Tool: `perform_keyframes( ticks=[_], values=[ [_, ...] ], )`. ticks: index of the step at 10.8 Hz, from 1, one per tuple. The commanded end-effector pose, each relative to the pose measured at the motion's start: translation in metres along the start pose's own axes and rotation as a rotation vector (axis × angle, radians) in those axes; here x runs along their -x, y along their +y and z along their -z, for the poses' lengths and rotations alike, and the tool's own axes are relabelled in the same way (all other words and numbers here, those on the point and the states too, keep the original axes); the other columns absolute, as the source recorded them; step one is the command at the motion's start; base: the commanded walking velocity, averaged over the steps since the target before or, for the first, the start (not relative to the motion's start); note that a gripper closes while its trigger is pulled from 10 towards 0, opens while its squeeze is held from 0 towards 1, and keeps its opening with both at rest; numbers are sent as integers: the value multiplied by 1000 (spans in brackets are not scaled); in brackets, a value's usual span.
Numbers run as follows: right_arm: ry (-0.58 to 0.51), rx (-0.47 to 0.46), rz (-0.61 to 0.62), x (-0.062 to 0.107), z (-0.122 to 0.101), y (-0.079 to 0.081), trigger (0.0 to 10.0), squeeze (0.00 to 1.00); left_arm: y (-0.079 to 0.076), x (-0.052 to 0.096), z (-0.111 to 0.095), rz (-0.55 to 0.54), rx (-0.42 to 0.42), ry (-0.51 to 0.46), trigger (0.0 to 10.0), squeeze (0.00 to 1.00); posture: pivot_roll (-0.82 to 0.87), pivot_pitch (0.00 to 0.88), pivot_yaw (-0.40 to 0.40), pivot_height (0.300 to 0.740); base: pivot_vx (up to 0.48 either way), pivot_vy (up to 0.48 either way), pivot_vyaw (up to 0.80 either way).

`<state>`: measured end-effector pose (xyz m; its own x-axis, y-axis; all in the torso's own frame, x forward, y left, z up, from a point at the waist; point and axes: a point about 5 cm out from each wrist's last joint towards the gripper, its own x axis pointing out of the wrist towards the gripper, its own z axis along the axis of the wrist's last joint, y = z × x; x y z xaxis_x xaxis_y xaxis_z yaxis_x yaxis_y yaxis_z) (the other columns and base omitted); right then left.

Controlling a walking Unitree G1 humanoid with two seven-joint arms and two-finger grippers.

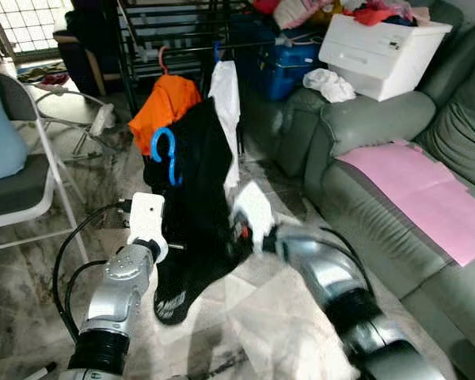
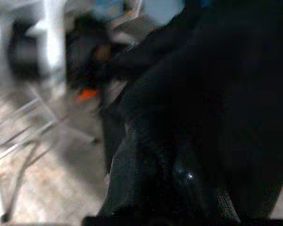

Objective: Hang hanger

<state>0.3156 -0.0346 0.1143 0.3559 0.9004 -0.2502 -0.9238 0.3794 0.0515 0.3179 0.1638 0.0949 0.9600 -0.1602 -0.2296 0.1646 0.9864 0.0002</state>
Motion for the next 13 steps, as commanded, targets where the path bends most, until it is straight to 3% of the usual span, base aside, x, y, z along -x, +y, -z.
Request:
perform_keyframes(
  ticks=[1,2,3,4,6,8,9,11,12,13],
  values=[
    [12,25,-64,0,-1,8,0,0,3,-2,-27,-13,-15,-94,0,0,43,12,-53,740,0,0,0],
    [48,65,-29,4,4,6,1882,0,5,-2,-29,-16,-20,-94,0,0,42,15,-52,740,0,0,0],
    [66,82,1,5,6,3,10000,0,6,-1,-30,-15,-35,-97,0,0,42,15,-52,740,0,0,0],
    [106,162,95,11,11,-7,10000,1000,12,0,-34,-10,-96,-105,0,0,44,17,-51,740,0,0,0],
    [114,223,65,27,8,-13,10000,1000,32,5,-38,4,-216,-106,0,0,40,19,-49,740,0,0,0],
    [90,246,27,38,1,-16,10000,1000,49,10,-39,-3,-284,-83,0,0,38,18,-46,740,0,0,0],
    [75,226,4,41,-3,-16,10000,1000,54,9,-39,-20,-276,-76,0,0,38,18,-46,740,0,0,0],
    [70,280,-61,43,-3,-10,10000,1000,53,10,-39,19,-303,-77,0,0,36,15,-46,740,0,0,0],
    [17,346,-15,46,-14,-15,10000,1000,53,13,-35,79,-385,-51,0,0,37,15,-46,740,0,0,0],
    [-16,350,25,48,-22,-21,10000,1000,58,18,-32,129,-437,-30,0,0,36,14,-46,740,0,0,0]
  ],
)
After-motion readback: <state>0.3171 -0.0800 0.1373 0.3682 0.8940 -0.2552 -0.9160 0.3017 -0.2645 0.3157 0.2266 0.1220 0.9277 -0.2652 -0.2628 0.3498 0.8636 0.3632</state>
